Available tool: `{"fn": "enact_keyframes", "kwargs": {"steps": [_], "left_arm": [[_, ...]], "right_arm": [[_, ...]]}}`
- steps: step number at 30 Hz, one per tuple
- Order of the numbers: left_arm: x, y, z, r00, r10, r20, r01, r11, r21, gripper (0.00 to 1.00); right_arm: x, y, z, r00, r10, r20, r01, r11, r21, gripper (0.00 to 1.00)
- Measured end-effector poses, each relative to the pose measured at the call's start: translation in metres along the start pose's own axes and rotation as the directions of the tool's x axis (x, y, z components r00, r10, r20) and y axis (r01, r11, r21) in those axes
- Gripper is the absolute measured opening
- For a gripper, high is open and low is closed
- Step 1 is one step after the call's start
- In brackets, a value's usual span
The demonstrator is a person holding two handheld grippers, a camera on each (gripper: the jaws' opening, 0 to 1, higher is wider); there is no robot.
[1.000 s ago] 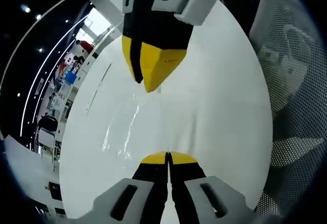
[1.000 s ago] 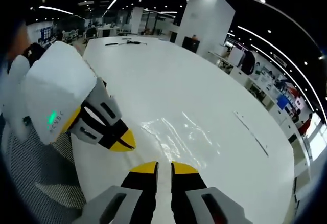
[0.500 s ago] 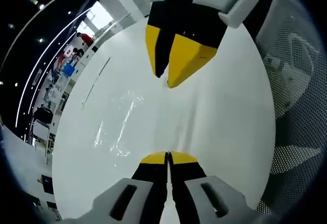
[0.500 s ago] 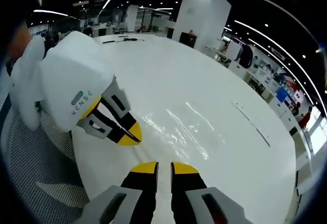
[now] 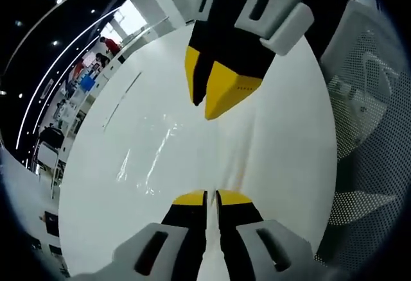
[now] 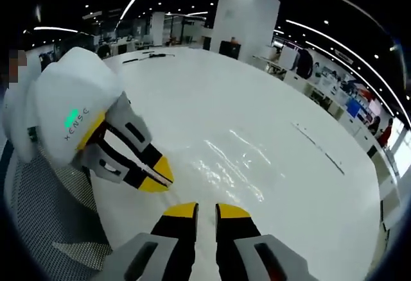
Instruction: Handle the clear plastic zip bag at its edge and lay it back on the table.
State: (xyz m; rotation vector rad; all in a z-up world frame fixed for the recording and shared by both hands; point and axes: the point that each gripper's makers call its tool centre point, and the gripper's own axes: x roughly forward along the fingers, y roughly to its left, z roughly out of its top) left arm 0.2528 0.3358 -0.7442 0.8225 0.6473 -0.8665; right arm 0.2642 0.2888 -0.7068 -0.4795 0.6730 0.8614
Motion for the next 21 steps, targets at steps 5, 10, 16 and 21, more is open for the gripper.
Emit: {"fn": "enact_keyframes", "kwargs": {"steps": [5,10,16,21], "left_arm": [[-0.004,-0.004,0.005,1.0,-0.019,0.02,0.02,0.996,-0.084,0.09],[-0.005,-0.008,0.004,0.999,-0.025,0.039,0.029,0.994,-0.101,0.16],[-0.015,-0.005,-0.001,0.998,0.004,0.064,0.006,0.988,-0.157,0.19],[-0.023,0.004,-0.005,0.994,0.038,0.103,-0.012,0.971,-0.24,0.23]], "right_arm": [[0.002,0.0,0.0,1.0,-0.001,0.02,0.0,0.998,0.065,0.09],[0.004,0.003,-0.001,1.0,0.005,0.022,-0.007,0.996,0.091,0.14],[0.003,0.005,-0.001,0.999,0.002,0.032,-0.006,0.993,0.121,0.2],[0.004,0.004,-0.001,0.999,-0.007,0.047,0.0,0.99,0.144,0.24]]}}
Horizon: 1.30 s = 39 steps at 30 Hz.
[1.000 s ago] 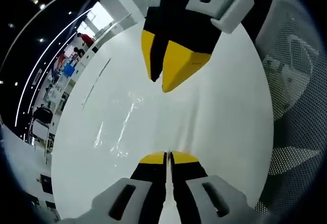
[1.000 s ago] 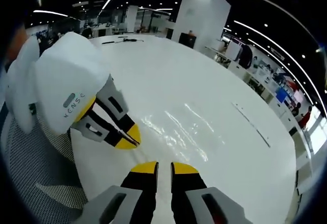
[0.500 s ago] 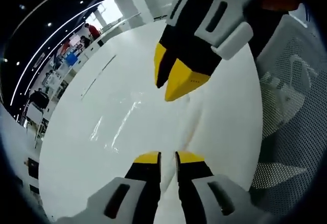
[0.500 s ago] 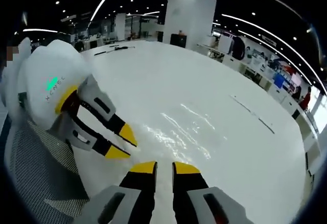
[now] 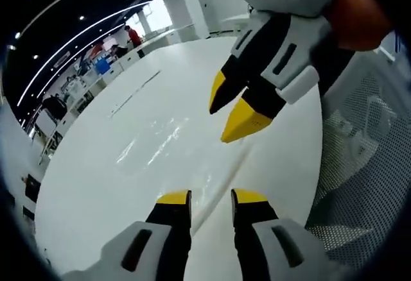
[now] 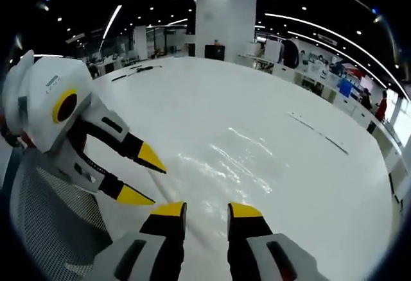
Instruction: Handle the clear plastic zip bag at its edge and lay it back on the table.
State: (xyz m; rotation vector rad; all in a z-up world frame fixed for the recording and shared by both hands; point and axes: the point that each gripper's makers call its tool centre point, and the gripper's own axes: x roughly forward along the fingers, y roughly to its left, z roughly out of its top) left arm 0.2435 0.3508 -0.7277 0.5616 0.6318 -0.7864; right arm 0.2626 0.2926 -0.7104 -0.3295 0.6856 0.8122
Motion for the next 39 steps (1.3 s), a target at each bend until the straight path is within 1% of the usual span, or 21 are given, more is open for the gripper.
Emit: {"fn": "enact_keyframes", "kwargs": {"steps": [2,3,7,9,11,13,14,16,17,18,20,21,23,28,32,34,35,39], "left_arm": [[-0.005,-0.002,0.003,1.0,-0.005,0.027,0.006,0.998,-0.057,0.24],[-0.006,0.005,0.001,1.0,0.004,0.031,-0.002,0.998,-0.062,0.25],[-0.016,0.004,0.0,0.998,0.0,0.056,0.004,0.997,-0.074,0.29],[-0.018,0.007,-0.002,0.997,-0.001,0.08,0.011,0.992,-0.127,0.3],[-0.021,0.015,-0.005,0.996,0.021,0.091,-0.007,0.989,-0.148,0.33],[-0.027,0.016,-0.004,0.994,0.033,0.108,-0.013,0.983,-0.181,0.34],[-0.03,0.018,-0.004,0.993,0.041,0.109,-0.02,0.983,-0.184,0.35],[-0.036,0.019,-0.003,0.991,0.054,0.122,-0.027,0.977,-0.211,0.38],[-0.039,0.029,-0.005,0.988,0.071,0.137,-0.038,0.973,-0.23,0.39],[-0.041,0.032,-0.006,0.986,0.084,0.144,-0.047,0.969,-0.243,0.4],[-0.045,0.032,-0.01,0.985,0.094,0.144,-0.049,0.956,-0.289,0.41],[-0.046,0.036,-0.014,0.985,0.103,0.14,-0.057,0.952,-0.3,0.42],[-0.048,0.041,-0.018,0.983,0.107,0.15,-0.055,0.946,-0.319,0.43],[-0.051,0.046,-0.025,0.982,0.116,0.149,-0.062,0.942,-0.33,0.49],[-0.053,0.045,-0.025,0.981,0.12,0.155,-0.062,0.939,-0.339,0.54],[-0.055,0.043,-0.025,0.98,0.117,0.161,-0.051,0.931,-0.361,0.59],[-0.056,0.045,-0.026,0.978,0.125,0.166,-0.055,0.926,-0.372,0.6],[-0.059,0.046,-0.028,0.976,0.137,0.171,-0.062,0.922,-0.381,0.62]], "right_arm": [[-0.001,0.0,0.0,1.0,0.0,0.007,0.0,1.0,0.011,0.26],[-0.002,0.0,0.0,1.0,-0.002,0.012,0.002,1.0,0.015,0.27],[-0.006,0.0,-0.001,1.0,-0.006,0.024,0.006,1.0,0.02,0.31],[-0.008,-0.001,0.0,0.999,-0.01,0.038,0.009,0.999,0.034,0.33],[-0.01,-0.003,-0.001,0.999,-0.017,0.049,0.015,0.999,0.045,0.35],[-0.013,-0.004,-0.002,0.998,-0.021,0.054,0.017,0.998,0.063,0.37],[-0.013,-0.005,-0.003,0.998,-0.021,0.055,0.017,0.998,0.067,0.38],[-0.015,-0.006,-0.006,0.998,-0.023,0.059,0.019,0.997,0.075,0.39],[-0.017,-0.007,-0.008,0.997,-0.028,0.065,0.022,0.995,0.093,0.4],[-0.018,-0.008,-0.008,0.997,-0.032,0.072,0.025,0.994,0.102,0.42],[-0.021,-0.011,-0.008,0.995,-0.038,0.091,0.026,0.991,0.128,0.46],[-0.022,-0.011,-0.009,0.995,-0.04,0.095,0.027,0.99,0.135,0.47],[-0.026,-0.012,-0.01,0.993,-0.048,0.104,0.033,0.99,0.137,0.49],[-0.031,-0.015,-0.016,0.993,-0.054,0.104,0.039,0.989,0.144,0.54],[-0.035,-0.02,-0.021,0.99,-0.071,0.118,0.05,0.984,0.172,0.57],[-0.038,-0.022,-0.022,0.988,-0.085,0.128,0.061,0.982,0.18,0.58],[-0.041,-0.021,-0.021,0.986,-0.089,0.142,0.061,0.98,0.188,0.58],[-0.043,-0.021,-0.025,0.985,-0.086,0.149,0.054,0.978,0.202,0.64]]}}
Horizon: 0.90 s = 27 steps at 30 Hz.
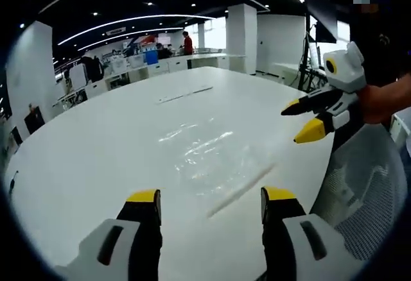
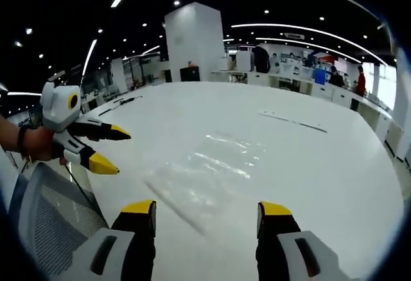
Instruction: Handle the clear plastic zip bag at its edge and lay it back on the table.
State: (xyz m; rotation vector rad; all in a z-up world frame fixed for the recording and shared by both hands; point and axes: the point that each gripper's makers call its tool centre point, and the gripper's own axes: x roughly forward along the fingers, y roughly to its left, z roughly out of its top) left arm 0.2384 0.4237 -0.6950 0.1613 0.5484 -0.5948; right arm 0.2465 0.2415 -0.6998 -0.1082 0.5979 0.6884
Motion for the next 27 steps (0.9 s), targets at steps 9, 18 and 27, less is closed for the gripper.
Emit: {"fn": "enact_keyframes", "kwargs": {"steps": [9,18,27], "left_arm": [[-0.011,0.003,0.001,1.0,0.02,0.019,-0.019,0.999,-0.026,0.63],[-0.017,0.007,-0.009,0.998,0.06,-0.005,-0.06,0.998,-0.028,0.61],[-0.02,0.004,-0.004,0.999,0.054,0.008,-0.054,0.998,-0.03,0.62]], "right_arm": [[-0.011,-0.004,0.002,0.999,-0.009,0.043,0.008,0.999,0.039,0.74],[-0.027,-0.017,0.0,0.995,-0.063,0.079,0.052,0.99,0.134,0.79],[-0.041,-0.021,-0.009,0.993,-0.09,0.077,0.077,0.985,0.152,0.82]]}}
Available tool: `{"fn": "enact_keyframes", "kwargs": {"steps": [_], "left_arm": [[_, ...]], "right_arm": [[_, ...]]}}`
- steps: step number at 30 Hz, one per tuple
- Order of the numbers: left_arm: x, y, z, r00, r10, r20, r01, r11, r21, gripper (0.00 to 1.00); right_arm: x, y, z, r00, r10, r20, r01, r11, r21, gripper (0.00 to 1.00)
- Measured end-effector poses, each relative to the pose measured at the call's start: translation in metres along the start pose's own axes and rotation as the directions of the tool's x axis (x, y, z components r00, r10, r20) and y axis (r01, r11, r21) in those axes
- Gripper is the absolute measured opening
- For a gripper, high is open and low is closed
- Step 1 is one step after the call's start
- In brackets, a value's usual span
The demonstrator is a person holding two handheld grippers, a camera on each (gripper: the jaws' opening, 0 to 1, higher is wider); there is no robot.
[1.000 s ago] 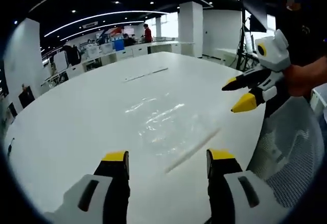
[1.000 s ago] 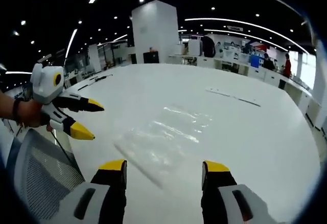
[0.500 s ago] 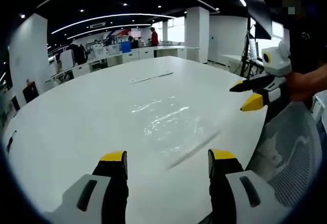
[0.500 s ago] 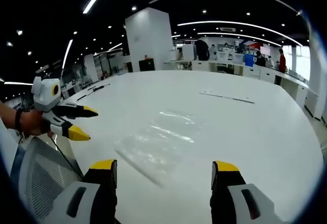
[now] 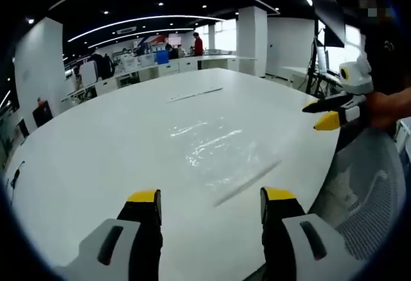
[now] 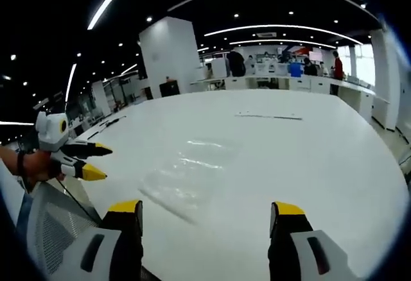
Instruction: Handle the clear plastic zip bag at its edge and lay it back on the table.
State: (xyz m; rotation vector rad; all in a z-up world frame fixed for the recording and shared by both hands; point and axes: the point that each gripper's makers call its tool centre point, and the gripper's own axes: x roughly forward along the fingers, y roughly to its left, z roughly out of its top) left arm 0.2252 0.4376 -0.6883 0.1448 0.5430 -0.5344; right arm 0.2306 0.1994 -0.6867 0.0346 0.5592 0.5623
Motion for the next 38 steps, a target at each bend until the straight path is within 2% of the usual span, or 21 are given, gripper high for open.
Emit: {"fn": "enact_keyframes", "kwargs": {"steps": [13,23,38], "left_arm": [[-0.002,-0.002,-0.003,1.0,-0.012,-0.012,0.012,1.0,0.003,0.64],[-0.002,0.0,-0.006,1.0,-0.002,-0.02,0.002,1.0,0.002,0.64],[-0.001,0.0,-0.004,1.0,-0.001,-0.016,0.001,1.0,0.003,0.65]], "right_arm": [[-0.013,-0.007,0.001,1.0,-0.012,0.02,0.012,1.0,0.011,0.84],[-0.016,0.001,0.002,1.0,0.01,0.019,-0.011,1.0,0.009,0.84],[-0.017,0.0,0.004,0.999,0.01,0.031,-0.01,1.0,0.021,0.85]]}}
